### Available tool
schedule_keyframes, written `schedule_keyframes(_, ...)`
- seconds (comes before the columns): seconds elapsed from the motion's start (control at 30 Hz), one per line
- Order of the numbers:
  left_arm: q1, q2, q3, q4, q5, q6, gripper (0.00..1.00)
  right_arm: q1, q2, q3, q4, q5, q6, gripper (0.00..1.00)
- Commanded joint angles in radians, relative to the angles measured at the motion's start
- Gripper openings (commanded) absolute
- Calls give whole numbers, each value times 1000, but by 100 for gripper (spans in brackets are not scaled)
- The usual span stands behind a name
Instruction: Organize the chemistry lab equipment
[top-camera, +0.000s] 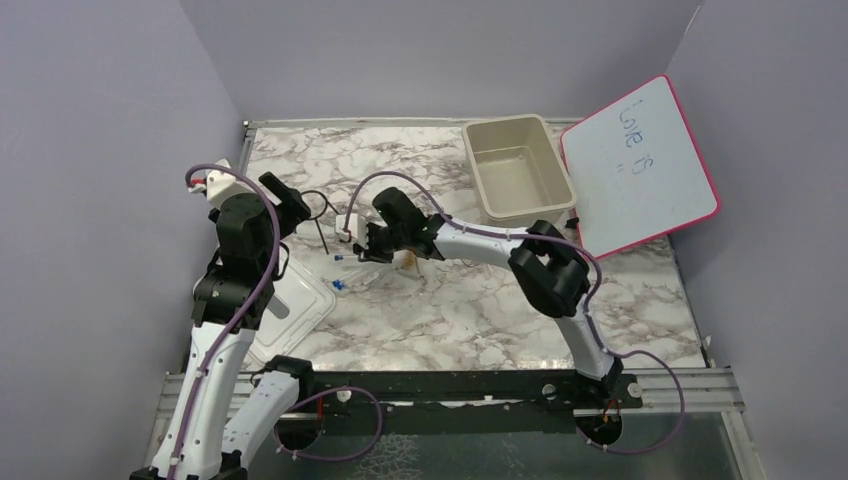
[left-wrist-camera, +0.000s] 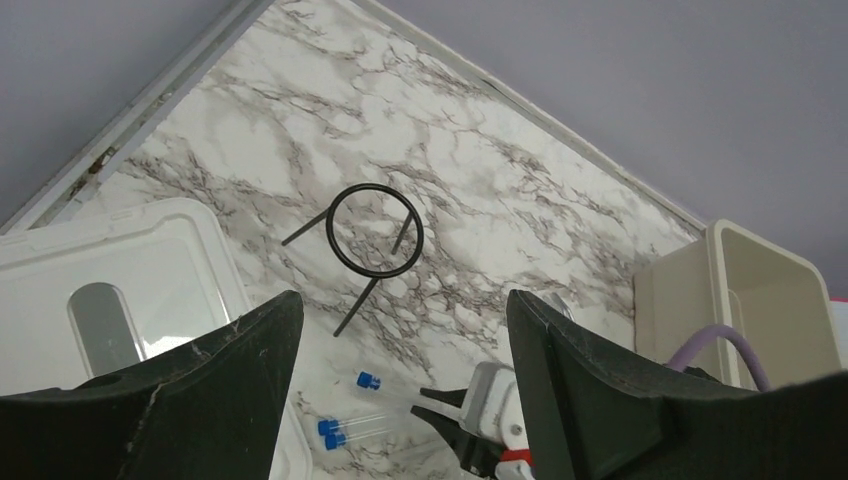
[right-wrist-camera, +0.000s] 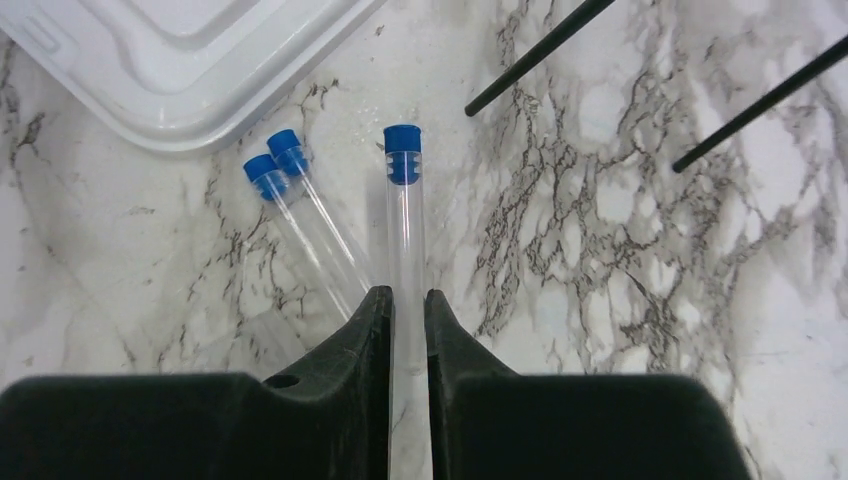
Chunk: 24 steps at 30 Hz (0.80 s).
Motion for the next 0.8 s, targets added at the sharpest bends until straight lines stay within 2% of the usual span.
schedule_keyframes(0.0, -4, 13, -10, 6, 108, -49, 78, -14, -159, -130, 187, 40, 60, 12)
schedule_keyframes(0.17, -4, 52, -87, 54, 281, -124, 79, -21, -302, -331, 360, 96, 168, 12)
schedule_keyframes(0.43, -4, 177, -242, 251, 734, -192, 80, -23, -514, -608, 585, 137, 365, 12)
schedule_keyframes(0.53, -4, 200, -283, 307, 812, -278, 69, -22, -557, -678, 654, 133, 416, 12)
schedule_keyframes(0.6, -4, 182, -348, 413, 863, -380, 64, -22, -564, -691, 667, 115, 428, 12)
schedule_keyframes(0.67, -4, 164, -396, 476, 866, -459, 61, -22, -571, -704, 691, 111, 448, 12)
schedule_keyframes(0.77, -4, 161, -429, 487, 851, -505, 61, -23, -591, -726, 724, 104, 476, 11)
